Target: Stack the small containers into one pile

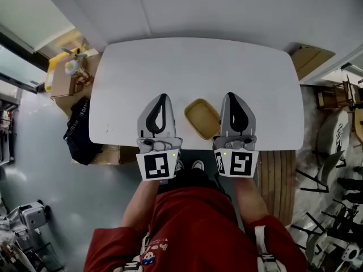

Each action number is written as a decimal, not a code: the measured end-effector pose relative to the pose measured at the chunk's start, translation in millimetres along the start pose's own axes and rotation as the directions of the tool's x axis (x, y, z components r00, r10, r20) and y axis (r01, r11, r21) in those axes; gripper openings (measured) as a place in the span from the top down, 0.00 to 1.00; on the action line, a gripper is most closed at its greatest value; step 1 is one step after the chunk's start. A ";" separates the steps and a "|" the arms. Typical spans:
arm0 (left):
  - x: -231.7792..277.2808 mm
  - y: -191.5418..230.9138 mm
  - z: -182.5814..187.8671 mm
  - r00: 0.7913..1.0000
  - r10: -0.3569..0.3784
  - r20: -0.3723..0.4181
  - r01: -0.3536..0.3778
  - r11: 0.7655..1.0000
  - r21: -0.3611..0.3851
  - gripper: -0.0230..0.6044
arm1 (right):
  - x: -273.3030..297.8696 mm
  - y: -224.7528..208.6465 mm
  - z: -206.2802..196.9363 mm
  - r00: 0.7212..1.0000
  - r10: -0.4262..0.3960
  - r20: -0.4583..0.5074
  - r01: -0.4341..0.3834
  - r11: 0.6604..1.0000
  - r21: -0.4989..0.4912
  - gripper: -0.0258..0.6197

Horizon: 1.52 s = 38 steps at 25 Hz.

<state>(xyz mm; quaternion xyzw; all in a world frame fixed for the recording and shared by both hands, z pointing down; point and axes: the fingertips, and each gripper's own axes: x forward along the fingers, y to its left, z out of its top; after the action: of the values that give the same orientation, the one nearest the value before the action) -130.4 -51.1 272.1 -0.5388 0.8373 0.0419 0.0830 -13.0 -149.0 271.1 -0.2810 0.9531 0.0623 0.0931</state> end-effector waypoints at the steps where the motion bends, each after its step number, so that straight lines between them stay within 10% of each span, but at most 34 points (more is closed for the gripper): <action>1: -2.0 2.3 2.1 1.000 0.007 0.015 -0.007 1.000 0.007 0.96 | -0.5 3.2 6.7 1.000 -0.007 0.028 0.007 1.000 -0.018 0.96; 38: -13.4 -9.6 7.0 0.995 -0.095 0.035 0.095 0.995 -0.010 0.96 | -14.0 37.0 5.2 1.000 0.006 -0.020 -0.007 0.999 -0.049 0.96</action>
<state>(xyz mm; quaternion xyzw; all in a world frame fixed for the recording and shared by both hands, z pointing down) -115.6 -41.9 267.8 -0.5777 0.8089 0.0524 0.0962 -21.0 -109.9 271.4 -0.2806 0.9531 0.0835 0.0766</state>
